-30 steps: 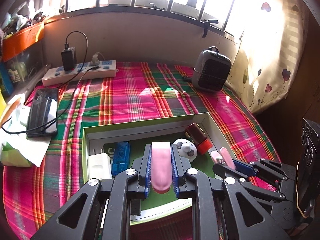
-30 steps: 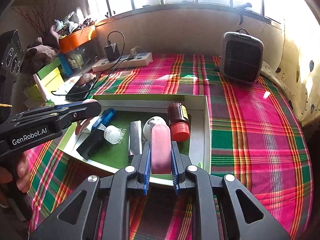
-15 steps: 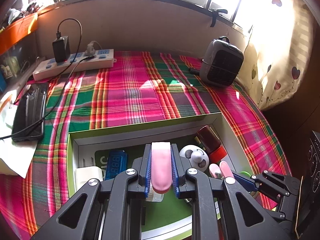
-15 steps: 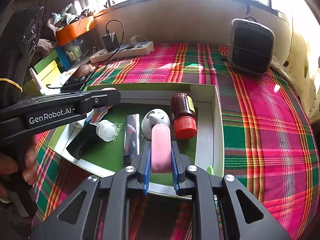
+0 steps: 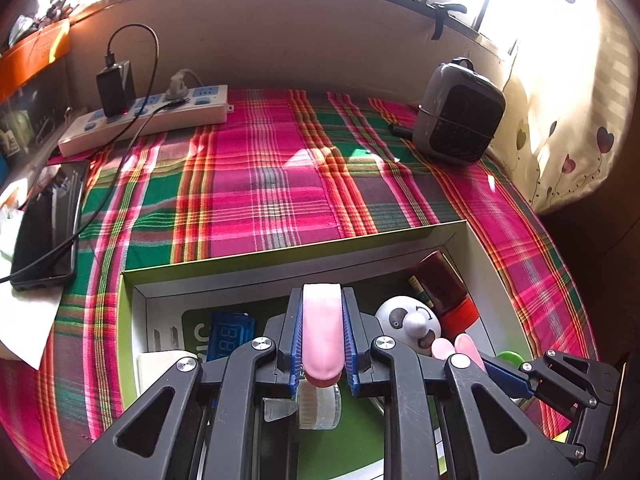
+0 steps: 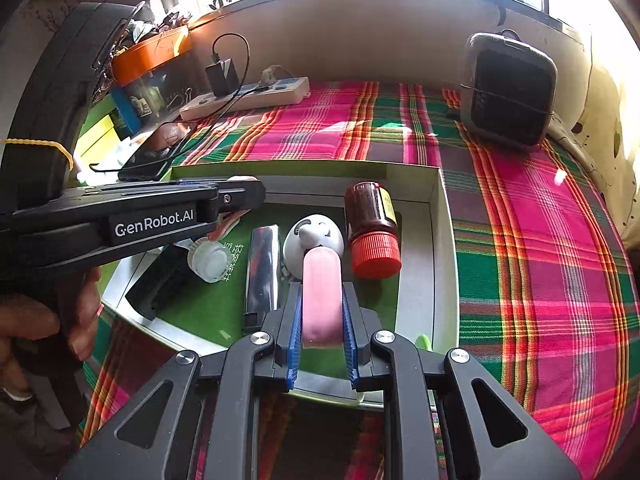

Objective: Organize rigid objects
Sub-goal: 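Open the left tool to release its clip while the right tool releases its clip in the box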

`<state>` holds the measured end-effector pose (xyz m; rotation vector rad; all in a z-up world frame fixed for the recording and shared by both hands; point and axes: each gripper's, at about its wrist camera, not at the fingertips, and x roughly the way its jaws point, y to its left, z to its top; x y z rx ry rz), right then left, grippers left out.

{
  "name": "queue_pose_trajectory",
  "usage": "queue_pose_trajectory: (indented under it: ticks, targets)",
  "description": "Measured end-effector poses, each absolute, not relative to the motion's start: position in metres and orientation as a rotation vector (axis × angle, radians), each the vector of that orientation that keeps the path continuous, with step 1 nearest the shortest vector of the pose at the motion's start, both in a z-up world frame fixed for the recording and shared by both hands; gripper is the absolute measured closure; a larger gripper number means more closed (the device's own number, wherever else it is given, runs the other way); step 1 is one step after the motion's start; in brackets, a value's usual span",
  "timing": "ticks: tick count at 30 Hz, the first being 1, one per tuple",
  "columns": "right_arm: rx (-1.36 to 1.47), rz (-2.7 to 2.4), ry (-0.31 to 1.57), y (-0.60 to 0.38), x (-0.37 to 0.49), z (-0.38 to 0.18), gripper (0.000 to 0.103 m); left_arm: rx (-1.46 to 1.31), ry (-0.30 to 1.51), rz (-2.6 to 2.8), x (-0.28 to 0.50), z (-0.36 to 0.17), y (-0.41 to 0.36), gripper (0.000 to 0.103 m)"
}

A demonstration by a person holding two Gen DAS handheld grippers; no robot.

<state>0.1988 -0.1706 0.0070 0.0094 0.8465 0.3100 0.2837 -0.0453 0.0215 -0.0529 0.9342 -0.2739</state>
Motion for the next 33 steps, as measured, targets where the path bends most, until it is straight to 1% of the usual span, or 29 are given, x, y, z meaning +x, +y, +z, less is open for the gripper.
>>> queue_pose_trajectory:
  ticks: [26,29,33]
  targets:
    - [-0.04,0.299,0.858,-0.166,0.201,0.006,0.084,-0.049,0.97,-0.258,0.29,0.009,-0.048,0.086]
    - [-0.037,0.299,0.858,-0.167,0.201,0.005,0.084,-0.046,0.97,-0.258,0.29,0.01,-0.048,0.085]
    - [-0.036,0.3,0.858,-0.167,0.201,0.005,0.084,-0.045,0.972,-0.253,0.288,0.01,-0.047,0.08]
